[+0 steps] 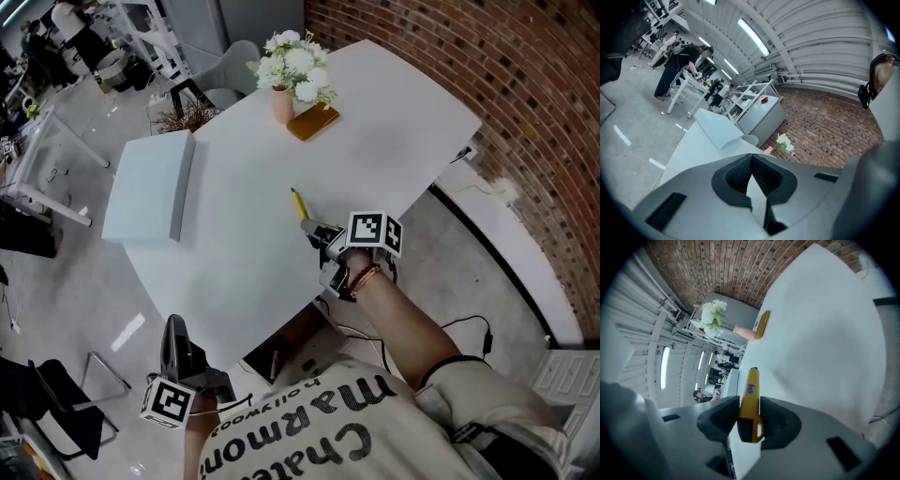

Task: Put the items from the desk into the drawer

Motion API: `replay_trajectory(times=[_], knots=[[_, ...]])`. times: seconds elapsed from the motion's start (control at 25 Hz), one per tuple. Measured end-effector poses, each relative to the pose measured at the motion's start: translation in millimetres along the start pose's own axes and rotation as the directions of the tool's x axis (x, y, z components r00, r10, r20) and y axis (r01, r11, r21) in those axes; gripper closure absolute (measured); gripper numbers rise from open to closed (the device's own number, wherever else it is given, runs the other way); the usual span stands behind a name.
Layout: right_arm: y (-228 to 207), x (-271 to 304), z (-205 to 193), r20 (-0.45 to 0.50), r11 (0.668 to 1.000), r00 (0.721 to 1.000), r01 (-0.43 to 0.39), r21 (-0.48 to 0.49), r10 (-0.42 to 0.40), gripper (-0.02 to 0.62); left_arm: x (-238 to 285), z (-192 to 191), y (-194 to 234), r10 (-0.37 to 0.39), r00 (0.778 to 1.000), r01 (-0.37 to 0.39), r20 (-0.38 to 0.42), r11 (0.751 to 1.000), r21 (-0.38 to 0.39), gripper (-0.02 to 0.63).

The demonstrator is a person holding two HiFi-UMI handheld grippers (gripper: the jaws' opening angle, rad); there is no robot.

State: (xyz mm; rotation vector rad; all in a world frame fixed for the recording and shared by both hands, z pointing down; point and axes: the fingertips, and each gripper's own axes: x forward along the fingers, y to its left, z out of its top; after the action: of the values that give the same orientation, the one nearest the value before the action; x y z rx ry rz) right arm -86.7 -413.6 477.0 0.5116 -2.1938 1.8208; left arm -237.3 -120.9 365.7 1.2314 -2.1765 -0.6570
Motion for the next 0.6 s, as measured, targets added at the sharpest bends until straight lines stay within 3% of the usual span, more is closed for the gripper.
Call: replay_trajectory(times=[0.4,0.6], knots=[[51.3,-20.1,-69.0,-0.022,0.993,0.993,-0.115,-0.011,0.115,0.459,-34.8,4.3,-3.8,-0.078,0.996,0.078,-0.044,0.997,0.000,0.604],[76.0,-32.9,-116.2,-0.038,0.989,0.989,-0.145,-0.034,0.144,0.459,-64.6,8.0,-0.1,-0.100,0.993,0.103,-0.055,0.994,0.046,0.604]])
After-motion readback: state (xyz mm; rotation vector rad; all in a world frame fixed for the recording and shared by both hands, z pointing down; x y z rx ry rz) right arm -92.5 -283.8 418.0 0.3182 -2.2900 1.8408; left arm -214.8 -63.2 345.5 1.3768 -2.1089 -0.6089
